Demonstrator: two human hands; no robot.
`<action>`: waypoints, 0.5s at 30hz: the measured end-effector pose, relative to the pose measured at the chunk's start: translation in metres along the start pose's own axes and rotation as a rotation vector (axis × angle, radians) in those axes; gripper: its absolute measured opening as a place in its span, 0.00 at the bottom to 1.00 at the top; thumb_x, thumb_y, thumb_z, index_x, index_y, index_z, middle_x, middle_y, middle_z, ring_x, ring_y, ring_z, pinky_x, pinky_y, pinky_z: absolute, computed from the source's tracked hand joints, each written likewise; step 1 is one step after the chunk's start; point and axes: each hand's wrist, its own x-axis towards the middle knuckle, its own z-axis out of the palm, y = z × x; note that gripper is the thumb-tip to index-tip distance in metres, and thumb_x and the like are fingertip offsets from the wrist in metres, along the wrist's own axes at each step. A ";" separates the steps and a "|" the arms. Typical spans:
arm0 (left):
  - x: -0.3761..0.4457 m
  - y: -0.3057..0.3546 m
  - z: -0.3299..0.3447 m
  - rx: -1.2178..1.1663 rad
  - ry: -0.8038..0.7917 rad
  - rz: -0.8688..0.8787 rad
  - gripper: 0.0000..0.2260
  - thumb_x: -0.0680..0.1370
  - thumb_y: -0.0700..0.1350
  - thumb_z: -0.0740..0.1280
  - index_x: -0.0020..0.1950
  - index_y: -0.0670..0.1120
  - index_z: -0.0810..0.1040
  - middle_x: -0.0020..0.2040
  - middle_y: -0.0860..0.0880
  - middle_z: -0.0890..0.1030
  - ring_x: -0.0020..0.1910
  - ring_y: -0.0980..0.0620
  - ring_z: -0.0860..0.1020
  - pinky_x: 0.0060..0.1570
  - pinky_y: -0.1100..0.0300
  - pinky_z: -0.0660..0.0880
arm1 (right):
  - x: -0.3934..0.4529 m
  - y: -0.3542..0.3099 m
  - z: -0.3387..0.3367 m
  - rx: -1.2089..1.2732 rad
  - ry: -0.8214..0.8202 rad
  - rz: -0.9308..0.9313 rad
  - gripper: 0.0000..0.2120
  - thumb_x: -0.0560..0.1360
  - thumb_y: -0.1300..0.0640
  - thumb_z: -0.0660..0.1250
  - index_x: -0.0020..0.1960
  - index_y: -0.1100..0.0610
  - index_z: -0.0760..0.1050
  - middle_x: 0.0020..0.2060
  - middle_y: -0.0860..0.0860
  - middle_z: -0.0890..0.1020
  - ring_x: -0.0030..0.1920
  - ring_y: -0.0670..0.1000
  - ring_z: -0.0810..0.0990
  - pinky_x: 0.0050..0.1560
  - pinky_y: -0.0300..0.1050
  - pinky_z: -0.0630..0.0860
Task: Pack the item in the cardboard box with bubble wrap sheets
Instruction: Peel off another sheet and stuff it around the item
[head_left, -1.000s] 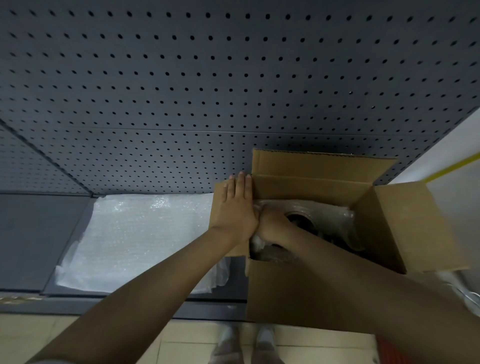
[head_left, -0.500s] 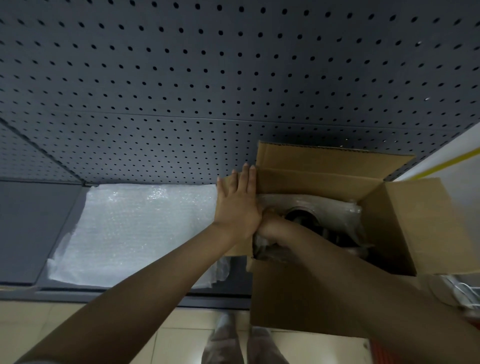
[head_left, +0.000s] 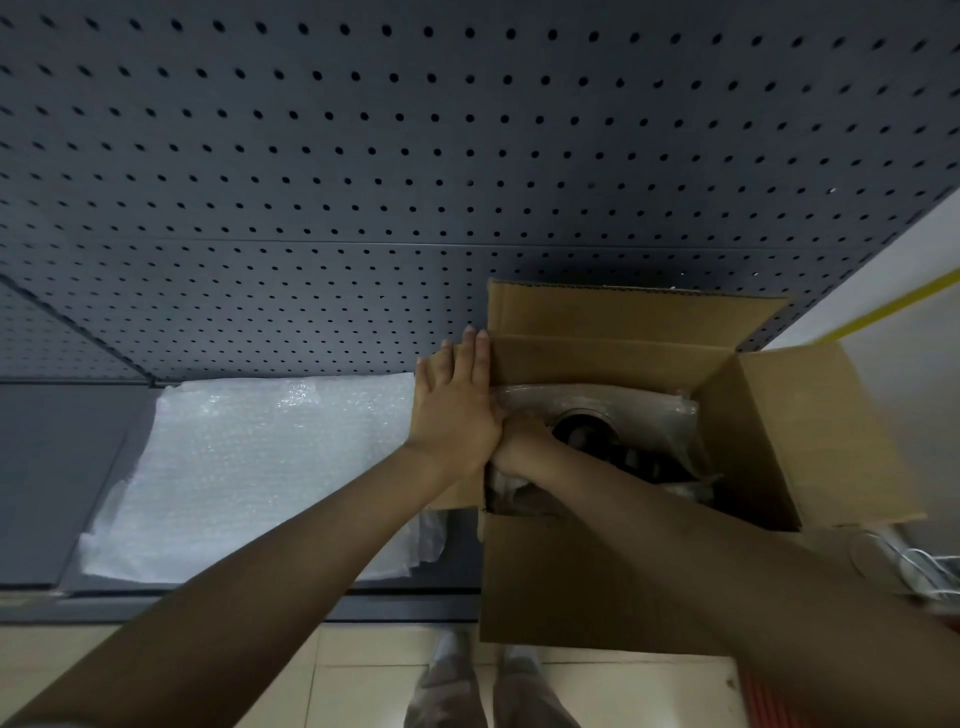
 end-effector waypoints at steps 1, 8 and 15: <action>0.000 0.000 0.000 0.008 0.006 -0.003 0.31 0.81 0.49 0.52 0.78 0.45 0.38 0.79 0.48 0.43 0.78 0.45 0.45 0.75 0.44 0.45 | -0.001 0.000 0.000 -0.006 0.023 -0.009 0.18 0.83 0.57 0.52 0.70 0.61 0.65 0.69 0.59 0.70 0.67 0.57 0.70 0.66 0.46 0.65; -0.003 -0.001 -0.003 -0.018 -0.011 0.013 0.34 0.80 0.52 0.55 0.78 0.45 0.38 0.79 0.47 0.43 0.78 0.44 0.45 0.75 0.46 0.46 | 0.013 0.013 0.008 0.121 -0.111 -0.023 0.21 0.79 0.64 0.61 0.71 0.63 0.64 0.68 0.59 0.70 0.63 0.57 0.74 0.60 0.46 0.73; -0.004 0.000 -0.005 -0.043 -0.025 0.019 0.33 0.80 0.52 0.54 0.78 0.44 0.38 0.79 0.46 0.43 0.78 0.44 0.44 0.76 0.47 0.45 | 0.016 0.017 0.005 0.193 -0.139 -0.020 0.28 0.82 0.59 0.54 0.78 0.57 0.46 0.76 0.58 0.55 0.67 0.60 0.70 0.41 0.45 0.76</action>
